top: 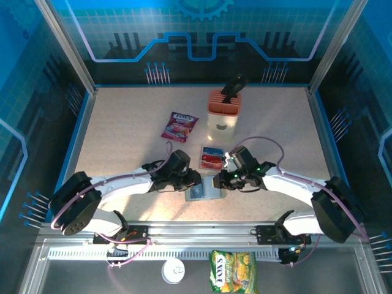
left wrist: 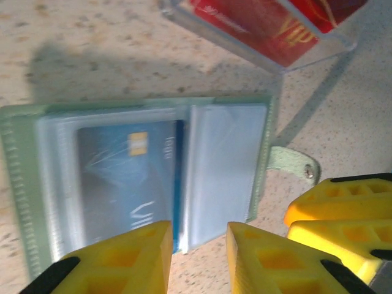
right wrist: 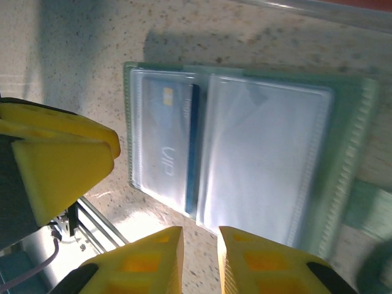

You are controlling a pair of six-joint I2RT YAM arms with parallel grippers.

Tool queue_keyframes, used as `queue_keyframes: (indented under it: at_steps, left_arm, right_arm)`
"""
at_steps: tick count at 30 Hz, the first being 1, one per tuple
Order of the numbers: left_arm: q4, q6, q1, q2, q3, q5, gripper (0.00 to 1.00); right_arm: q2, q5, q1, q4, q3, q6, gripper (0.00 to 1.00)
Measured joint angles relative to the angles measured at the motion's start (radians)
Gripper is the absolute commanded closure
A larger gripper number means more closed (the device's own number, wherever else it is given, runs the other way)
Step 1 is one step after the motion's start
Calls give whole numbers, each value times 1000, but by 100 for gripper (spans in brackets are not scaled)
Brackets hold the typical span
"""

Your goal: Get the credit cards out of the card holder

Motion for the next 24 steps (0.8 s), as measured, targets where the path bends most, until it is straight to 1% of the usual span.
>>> queue_keyframes:
  at_steps: [6, 15, 18, 24]
  left_arm:
    - [-8, -23, 12, -66, -76, -24, 82]
    - [2, -44, 13, -78, -114, -33, 97]
    - [21, -49, 13, -65, -115, -32, 100]
    - [44, -50, 13, -29, -117, -32, 100]
  right_arm:
    - [98, -1, 49, 44, 43, 11, 78]
    - [149, -2, 64, 78, 51, 24, 78]
    - [163, -2, 68, 85, 53, 26, 79]
    - [196, -2, 74, 92, 73, 27, 78]
